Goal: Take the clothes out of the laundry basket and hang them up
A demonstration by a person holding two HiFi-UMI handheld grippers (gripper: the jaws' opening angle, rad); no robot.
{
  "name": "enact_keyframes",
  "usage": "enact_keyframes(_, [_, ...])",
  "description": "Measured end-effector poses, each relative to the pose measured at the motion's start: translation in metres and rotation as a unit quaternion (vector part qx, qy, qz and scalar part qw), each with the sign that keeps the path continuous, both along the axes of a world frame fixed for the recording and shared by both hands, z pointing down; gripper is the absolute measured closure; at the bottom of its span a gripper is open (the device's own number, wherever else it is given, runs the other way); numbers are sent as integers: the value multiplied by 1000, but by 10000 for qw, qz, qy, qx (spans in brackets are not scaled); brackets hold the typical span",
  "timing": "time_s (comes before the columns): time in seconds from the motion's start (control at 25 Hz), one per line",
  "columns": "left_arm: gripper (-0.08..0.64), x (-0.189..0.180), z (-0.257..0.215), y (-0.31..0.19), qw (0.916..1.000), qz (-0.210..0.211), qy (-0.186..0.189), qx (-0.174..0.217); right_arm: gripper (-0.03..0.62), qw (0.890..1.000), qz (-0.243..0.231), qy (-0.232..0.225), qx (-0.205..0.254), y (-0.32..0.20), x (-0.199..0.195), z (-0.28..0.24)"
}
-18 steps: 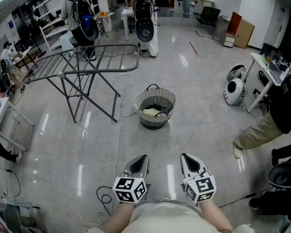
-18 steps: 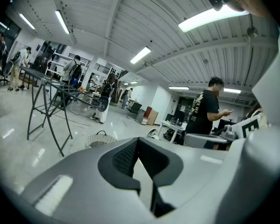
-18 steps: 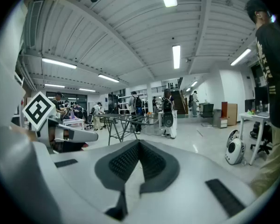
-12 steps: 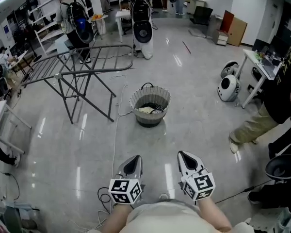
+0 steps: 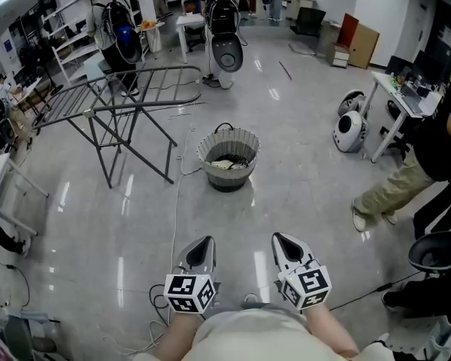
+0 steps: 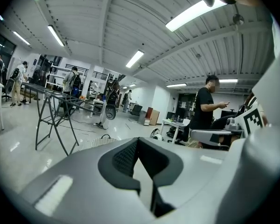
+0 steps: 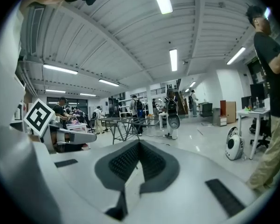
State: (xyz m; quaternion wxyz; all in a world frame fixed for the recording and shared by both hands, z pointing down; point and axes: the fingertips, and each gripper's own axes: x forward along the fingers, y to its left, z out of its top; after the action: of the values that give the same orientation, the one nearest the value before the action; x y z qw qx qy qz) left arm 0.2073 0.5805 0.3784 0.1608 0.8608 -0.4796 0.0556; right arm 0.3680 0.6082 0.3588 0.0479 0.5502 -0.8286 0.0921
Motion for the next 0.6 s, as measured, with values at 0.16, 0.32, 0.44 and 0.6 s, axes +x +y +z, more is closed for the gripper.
enact_keyframes(0.16, [548, 11, 0, 1, 10000, 63, 52, 16, 592, 10000, -15, -70, -37, 1, 12, 2])
enact_keyframes(0.32, [540, 19, 2, 0, 9999, 47, 161, -41, 591, 9999, 24, -61, -83, -1, 24, 5])
enact_keyframes(0.44, [465, 23, 7, -2, 9999, 11, 124, -85, 557, 9999, -22, -125, -69, -4, 28, 5])
enact_keyframes(0.6, [402, 32, 9, -7, 10000, 60, -5, -58, 453, 9997, -86, -212, -88, -11, 34, 4])
